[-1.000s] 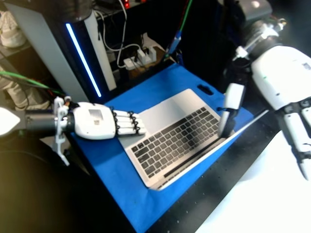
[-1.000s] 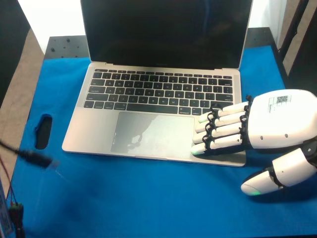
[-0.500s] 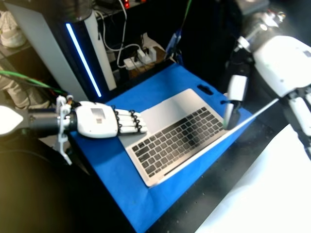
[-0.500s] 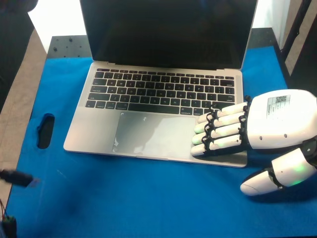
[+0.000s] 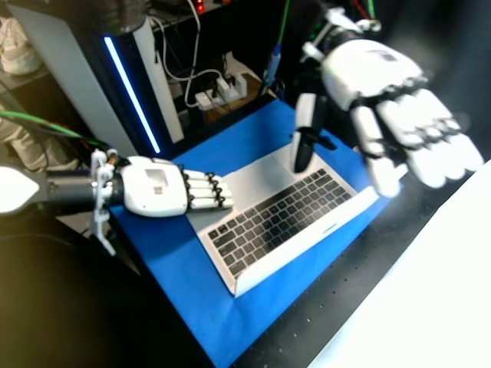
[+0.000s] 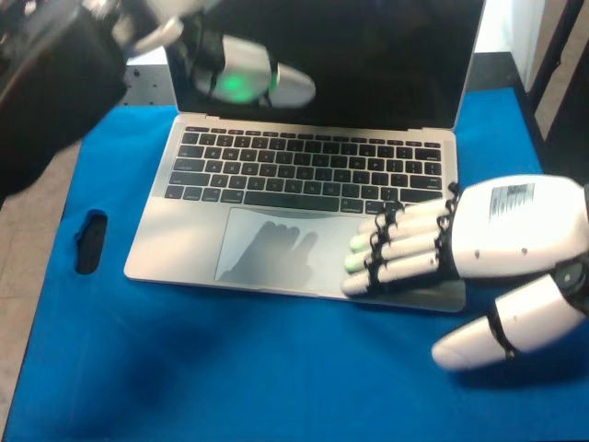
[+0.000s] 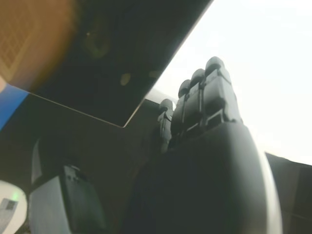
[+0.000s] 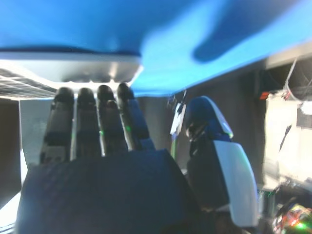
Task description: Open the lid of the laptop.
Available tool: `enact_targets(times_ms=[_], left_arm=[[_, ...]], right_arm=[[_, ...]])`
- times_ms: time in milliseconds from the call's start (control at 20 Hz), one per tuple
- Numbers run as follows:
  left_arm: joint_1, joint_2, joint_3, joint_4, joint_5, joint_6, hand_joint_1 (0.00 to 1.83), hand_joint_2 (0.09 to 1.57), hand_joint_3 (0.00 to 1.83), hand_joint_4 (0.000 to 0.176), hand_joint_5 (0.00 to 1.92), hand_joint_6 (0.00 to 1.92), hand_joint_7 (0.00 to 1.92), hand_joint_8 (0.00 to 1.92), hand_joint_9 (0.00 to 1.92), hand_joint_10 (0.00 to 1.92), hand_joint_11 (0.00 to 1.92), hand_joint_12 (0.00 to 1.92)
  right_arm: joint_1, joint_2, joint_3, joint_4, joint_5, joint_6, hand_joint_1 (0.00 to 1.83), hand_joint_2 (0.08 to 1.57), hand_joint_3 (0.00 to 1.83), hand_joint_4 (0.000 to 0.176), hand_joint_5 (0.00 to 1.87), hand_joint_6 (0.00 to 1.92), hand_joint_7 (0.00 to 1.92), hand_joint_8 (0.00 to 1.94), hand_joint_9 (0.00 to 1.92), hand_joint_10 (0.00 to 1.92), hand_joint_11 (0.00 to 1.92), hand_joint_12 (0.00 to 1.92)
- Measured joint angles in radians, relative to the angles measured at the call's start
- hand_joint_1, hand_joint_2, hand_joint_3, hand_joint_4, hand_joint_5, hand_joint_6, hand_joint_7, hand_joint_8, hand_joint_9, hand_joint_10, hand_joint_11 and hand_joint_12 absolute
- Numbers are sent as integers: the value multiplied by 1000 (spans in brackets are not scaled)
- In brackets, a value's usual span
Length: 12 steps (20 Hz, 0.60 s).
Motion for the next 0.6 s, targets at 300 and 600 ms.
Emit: enact_targets(times_ms=[300, 600], left_arm=[[151, 111, -82, 151, -224, -378, 497, 821, 4, 55, 0, 0, 0, 0, 0, 0, 1, 12], [294, 225, -138, 262, -417, -681, 581, 875, 15, 4, 0, 0, 0, 0, 0, 0, 0, 0]], right_arm=[[-24, 98, -4, 501, 9, -213, 0, 1359, 12, 0, 129, 8, 59, 5, 0, 0, 0, 0], [-152, 150, -32, 985, 314, -404, 4, 1309, 0, 0, 166, 7, 132, 10, 36, 5, 0, 0]])
